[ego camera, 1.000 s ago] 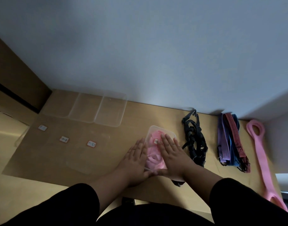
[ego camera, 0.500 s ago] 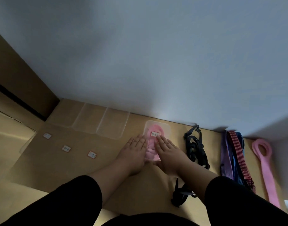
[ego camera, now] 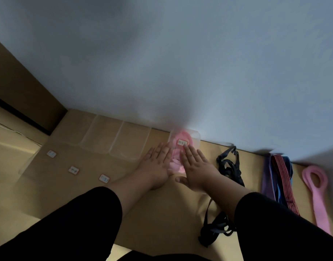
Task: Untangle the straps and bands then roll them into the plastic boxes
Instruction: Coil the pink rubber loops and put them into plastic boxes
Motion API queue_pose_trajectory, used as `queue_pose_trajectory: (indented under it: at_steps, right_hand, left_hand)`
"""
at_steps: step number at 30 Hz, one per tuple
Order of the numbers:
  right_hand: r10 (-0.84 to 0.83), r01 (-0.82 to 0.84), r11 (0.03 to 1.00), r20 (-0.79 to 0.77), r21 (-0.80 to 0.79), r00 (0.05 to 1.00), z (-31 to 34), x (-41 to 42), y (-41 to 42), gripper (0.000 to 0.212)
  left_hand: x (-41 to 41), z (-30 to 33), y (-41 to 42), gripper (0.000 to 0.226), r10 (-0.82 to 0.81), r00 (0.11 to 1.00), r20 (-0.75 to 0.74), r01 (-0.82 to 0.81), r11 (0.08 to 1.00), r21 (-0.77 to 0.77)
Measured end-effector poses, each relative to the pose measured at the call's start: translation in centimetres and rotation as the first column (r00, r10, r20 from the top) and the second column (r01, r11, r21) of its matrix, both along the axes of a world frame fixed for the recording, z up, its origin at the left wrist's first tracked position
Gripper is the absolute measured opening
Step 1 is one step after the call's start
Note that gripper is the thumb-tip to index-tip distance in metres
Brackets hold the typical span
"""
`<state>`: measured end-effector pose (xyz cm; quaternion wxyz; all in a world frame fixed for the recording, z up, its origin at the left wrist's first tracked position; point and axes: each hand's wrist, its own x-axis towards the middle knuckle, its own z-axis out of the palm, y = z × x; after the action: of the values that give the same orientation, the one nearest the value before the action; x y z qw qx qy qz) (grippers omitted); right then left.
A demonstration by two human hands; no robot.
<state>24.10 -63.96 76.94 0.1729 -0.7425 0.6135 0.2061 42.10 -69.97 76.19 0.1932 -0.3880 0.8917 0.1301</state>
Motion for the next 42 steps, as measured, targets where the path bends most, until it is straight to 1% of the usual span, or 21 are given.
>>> queue_pose_trajectory:
  at_steps: [2,8,11,13,15,16,18,20,22,26,28,30,31,33,37,38,40,42]
  right_hand:
    - [0.0,0.0,1.0,0.002,0.001,1.0,-0.2,-0.1,0.1,0.112]
    - [-0.026,0.026,0.998,-0.003,-0.054,1.0,0.1,0.4,0.2,0.103]
    - [-0.06,0.066,0.989,0.045,-0.13,0.997,0.6,1.2,0.4,0.097]
    - [-0.044,0.057,0.981,0.069,-0.187,0.997,1.2,2.4,0.6,0.092]
    - [-0.009,0.03,0.978,0.101,-0.204,0.995,1.8,4.2,0.4,0.08]
    - [0.009,0.017,0.979,0.127,-0.204,0.992,2.0,5.2,0.2,0.074]
    - [0.047,-0.006,0.977,0.191,-0.214,0.98,2.3,7.5,-0.2,0.069]
    - [0.072,-0.014,0.974,0.253,-0.226,0.965,2.4,9.7,-0.6,0.067]
    - [0.065,-0.005,0.978,0.284,-0.207,0.957,2.2,11.5,-0.9,0.067]
    - [0.02,0.027,0.988,0.294,-0.155,0.956,1.6,13.5,-1.5,0.066]
    - [-0.003,0.042,0.992,0.304,-0.121,0.953,1.5,14.0,-1.7,0.067]
    - [-0.042,0.083,0.99,0.325,-0.114,0.945,1.6,14.1,-1.8,0.065]
    - [-0.057,0.106,0.986,0.334,-0.132,0.941,1.5,14.0,-1.9,0.062]
    - [-0.061,0.133,0.972,0.337,-0.195,0.939,1.2,13.5,-2.0,0.053]
    - [0.089,0.051,0.912,0.317,-0.408,0.944,1.2,12.0,-2.0,0.023]
    - [0.119,0.033,0.897,0.312,-0.441,0.943,1.3,11.7,-1.7,0.018]
    - [0.158,0.005,0.879,0.302,-0.477,0.94,1.5,11.3,-1.0,0.012]
    - [0.187,-0.008,0.863,0.305,-0.505,0.934,1.7,10.7,0.3,0.01]
  left_hand:
    - [0.1,-0.3,0.1,0.076,-0.001,1.0,-0.019,0.001,1.0,0.002]
    - [1.0,0.3,-0.1,0.079,-0.018,0.999,-0.048,0.016,0.999,-0.051]
    - [3.0,0.5,-0.1,0.076,0.012,0.991,-0.136,-0.024,0.996,-0.091]
    - [4.9,0.6,-0.3,0.071,0.024,0.977,-0.212,-0.059,0.985,-0.165]
    - [6.6,0.9,-0.6,0.067,0.052,0.965,-0.258,-0.117,0.963,-0.241]
    - [7.3,1.0,-0.8,0.064,0.082,0.958,-0.274,-0.152,0.958,-0.245]
    - [8.8,1.3,-1.1,0.05,0.129,0.952,-0.276,-0.199,0.95,-0.242]
    - [10.1,1.4,-1.5,0.036,0.128,0.955,-0.268,-0.202,0.942,-0.269]
    - [11.2,1.2,-1.8,0.03,0.12,0.96,-0.253,-0.192,0.94,-0.282]
    - [12.4,0.7,-2.6,0.02,0.046,0.951,-0.306,-0.133,0.953,-0.272]
    - [12.7,0.7,-3.0,0.019,-0.039,0.925,-0.377,-0.066,0.963,-0.261]
    - [13.0,0.5,-3.1,0.013,-0.125,0.888,-0.442,-0.018,0.952,-0.306]
    - [13.1,0.5,-3.1,0.009,-0.162,0.866,-0.473,-0.005,0.943,-0.334]
    - [12.9,0.5,-3.0,0.011,-0.21,0.824,-0.527,0.007,0.933,-0.36]
    - [12.9,1.4,-2.2,0.014,-0.284,0.791,-0.542,0.06,0.918,-0.393]
    - [13.2,1.8,-1.9,0.014,-0.294,0.789,-0.539,0.071,0.916,-0.396]
    - [14.0,2.6,-1.3,0.014,-0.307,0.778,-0.548,0.075,0.911,-0.405]
    - [14.9,3.2,-0.8,0.013,-0.337,0.762,-0.553,0.087,0.899,-0.428]
